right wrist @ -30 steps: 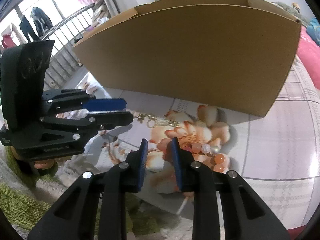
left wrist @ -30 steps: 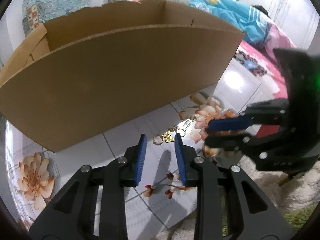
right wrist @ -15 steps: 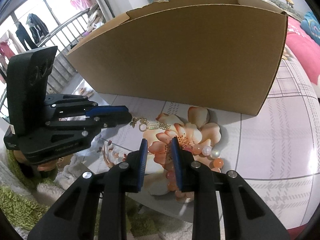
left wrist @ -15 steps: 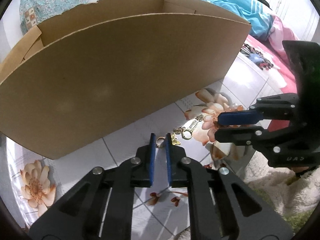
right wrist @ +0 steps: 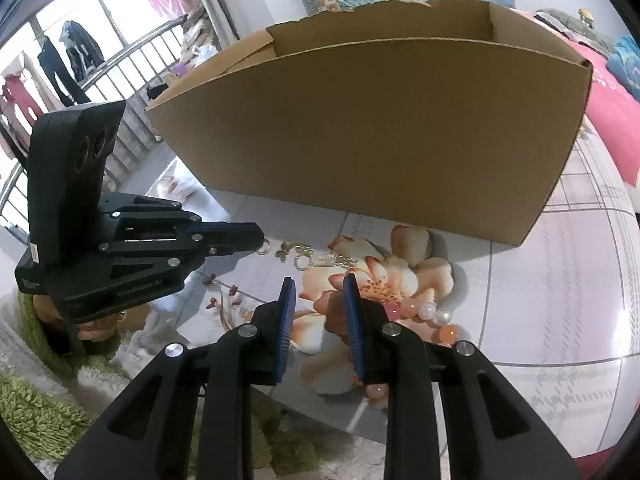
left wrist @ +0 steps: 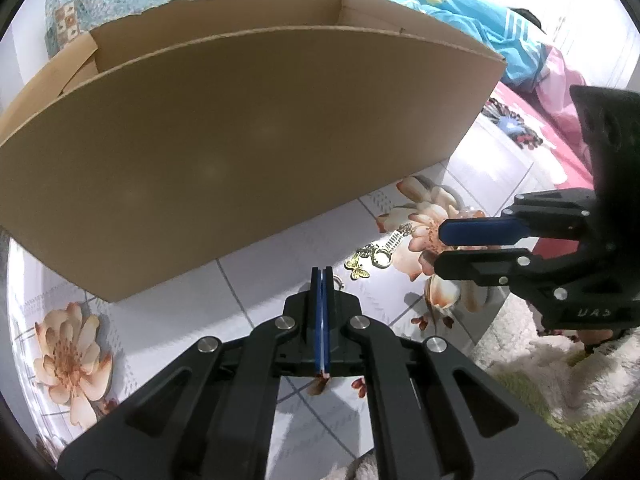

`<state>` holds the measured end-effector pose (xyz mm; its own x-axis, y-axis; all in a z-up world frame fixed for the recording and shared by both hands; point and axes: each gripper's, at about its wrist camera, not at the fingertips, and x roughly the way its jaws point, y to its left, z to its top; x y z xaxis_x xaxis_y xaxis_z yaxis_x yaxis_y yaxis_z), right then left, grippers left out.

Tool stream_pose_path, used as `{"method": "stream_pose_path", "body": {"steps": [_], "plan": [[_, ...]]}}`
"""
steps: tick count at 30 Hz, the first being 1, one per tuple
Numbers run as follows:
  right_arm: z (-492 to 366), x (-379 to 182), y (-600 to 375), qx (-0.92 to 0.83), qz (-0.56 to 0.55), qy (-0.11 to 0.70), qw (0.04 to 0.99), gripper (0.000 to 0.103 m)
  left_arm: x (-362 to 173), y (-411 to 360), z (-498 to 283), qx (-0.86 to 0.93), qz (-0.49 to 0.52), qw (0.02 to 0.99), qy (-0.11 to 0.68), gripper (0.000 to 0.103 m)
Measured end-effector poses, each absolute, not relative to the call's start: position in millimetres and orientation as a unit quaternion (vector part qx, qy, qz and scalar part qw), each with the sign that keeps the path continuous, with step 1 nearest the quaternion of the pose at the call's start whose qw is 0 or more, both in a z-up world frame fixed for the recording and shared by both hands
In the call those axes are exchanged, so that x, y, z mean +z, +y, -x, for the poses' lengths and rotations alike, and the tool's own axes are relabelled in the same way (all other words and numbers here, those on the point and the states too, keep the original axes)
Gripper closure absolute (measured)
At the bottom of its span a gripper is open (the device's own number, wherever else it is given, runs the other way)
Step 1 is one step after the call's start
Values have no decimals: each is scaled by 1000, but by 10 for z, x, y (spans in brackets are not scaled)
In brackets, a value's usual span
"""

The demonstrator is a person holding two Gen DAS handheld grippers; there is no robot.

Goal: Organize jewelry

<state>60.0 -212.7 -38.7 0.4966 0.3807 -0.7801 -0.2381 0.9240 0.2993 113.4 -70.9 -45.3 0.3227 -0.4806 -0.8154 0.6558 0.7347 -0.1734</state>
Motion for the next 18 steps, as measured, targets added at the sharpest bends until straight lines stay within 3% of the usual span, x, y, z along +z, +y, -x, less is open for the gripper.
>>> {"method": "stream_pose_path", "body": {"steps": [3,7,15,18], "plan": [[-612,-382,-2099,184,-78,467,861,78,-402,-665,-1110,-364,-87,806,458,103],[-622,-393,-2066,190,-80,467,860,78,-367,-706,-1059,-367,-109,808,448,84],[-601,-432,-2140,195,-85,463,860,78,-453,-889,-1011,-348,-173,808,444,83],[-576,-433,-2180,196,-87,462,861,78,-452,-948,-997,-349,-191,804,441,89]]}}
